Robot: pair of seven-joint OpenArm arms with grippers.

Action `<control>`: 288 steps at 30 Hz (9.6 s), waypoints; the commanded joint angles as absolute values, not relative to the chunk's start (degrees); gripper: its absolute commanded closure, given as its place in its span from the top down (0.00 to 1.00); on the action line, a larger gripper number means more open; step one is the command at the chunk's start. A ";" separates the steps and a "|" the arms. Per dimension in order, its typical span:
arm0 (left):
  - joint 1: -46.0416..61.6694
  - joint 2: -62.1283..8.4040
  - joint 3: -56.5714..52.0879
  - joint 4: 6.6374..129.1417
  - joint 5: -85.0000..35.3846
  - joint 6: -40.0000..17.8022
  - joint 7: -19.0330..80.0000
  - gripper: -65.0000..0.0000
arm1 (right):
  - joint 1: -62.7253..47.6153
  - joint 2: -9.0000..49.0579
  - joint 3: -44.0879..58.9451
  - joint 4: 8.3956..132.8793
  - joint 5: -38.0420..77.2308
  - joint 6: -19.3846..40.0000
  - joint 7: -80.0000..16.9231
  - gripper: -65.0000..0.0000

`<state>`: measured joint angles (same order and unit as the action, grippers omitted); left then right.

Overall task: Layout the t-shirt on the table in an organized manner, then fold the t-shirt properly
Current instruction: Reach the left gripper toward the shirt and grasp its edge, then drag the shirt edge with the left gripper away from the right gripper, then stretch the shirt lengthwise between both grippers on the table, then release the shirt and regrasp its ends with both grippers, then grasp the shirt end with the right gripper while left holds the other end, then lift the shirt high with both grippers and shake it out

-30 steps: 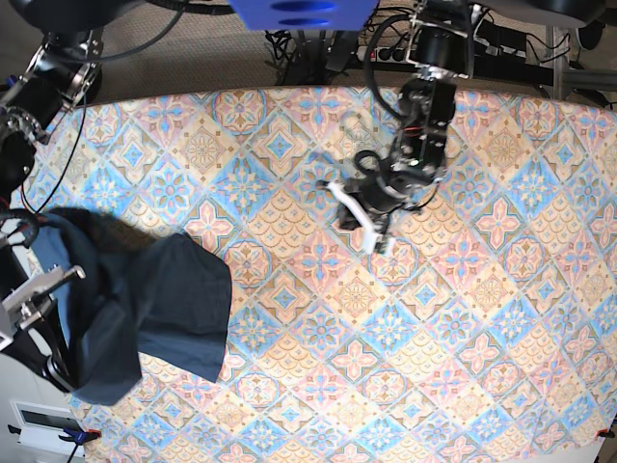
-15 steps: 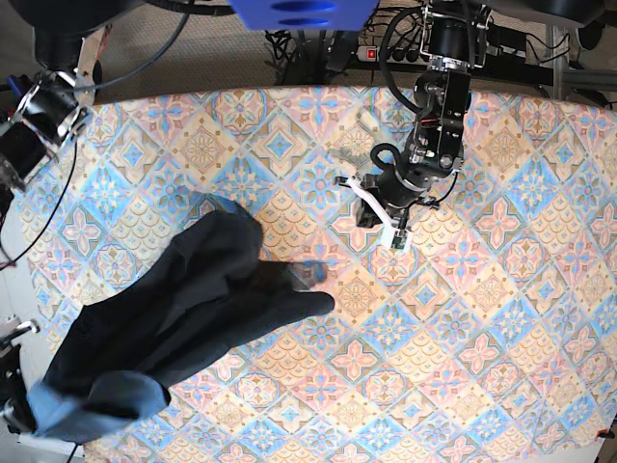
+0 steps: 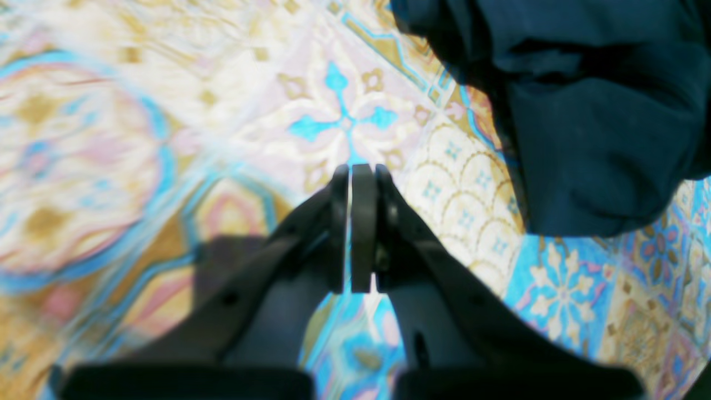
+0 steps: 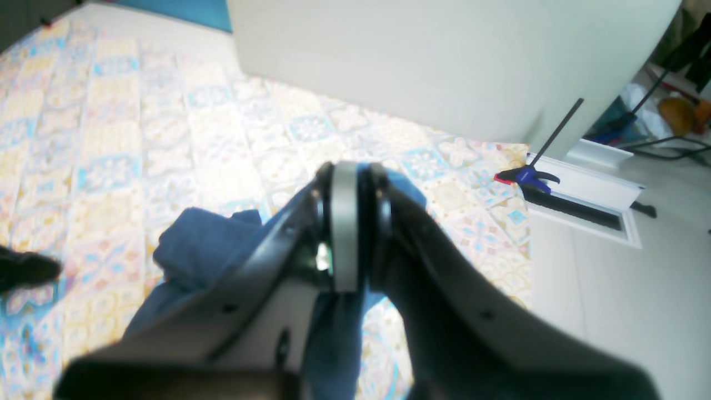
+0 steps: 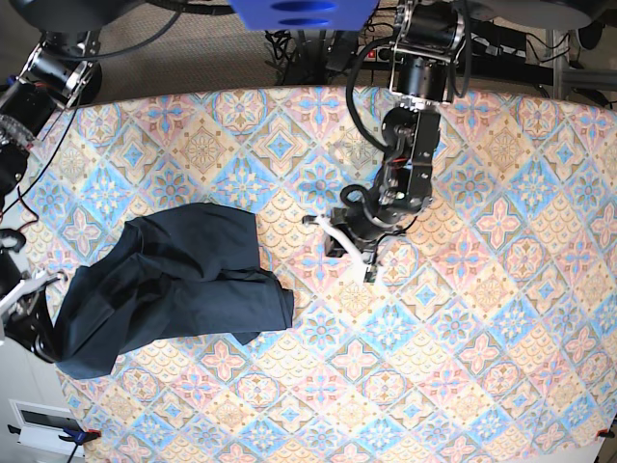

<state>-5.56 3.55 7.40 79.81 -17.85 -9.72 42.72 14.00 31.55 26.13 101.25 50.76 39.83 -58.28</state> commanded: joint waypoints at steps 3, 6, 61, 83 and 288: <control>-9.63 6.64 7.43 76.44 -18.51 -10.07 41.27 0.00 | 10.95 32.84 26.42 106.07 52.00 40.00 -56.40 0.00; -12.62 8.22 7.87 72.75 -20.88 -10.07 39.52 0.00 | 8.40 32.84 26.33 107.74 52.00 40.00 -56.31 0.00; -20.79 6.11 20.00 65.63 -41.01 -9.01 14.46 0.00 | -5.32 35.38 34.68 113.01 80.92 40.00 -68.53 0.01; -6.55 -26.15 2.59 96.75 -69.58 -8.66 20.79 0.00 | 13.85 30.81 26.86 110.29 54.29 40.00 -68.62 0.00; -10.33 -34.24 -29.49 88.22 -80.48 -13.49 59.91 0.00 | 23.08 26.68 19.21 103.69 47.08 40.00 -58.59 0.01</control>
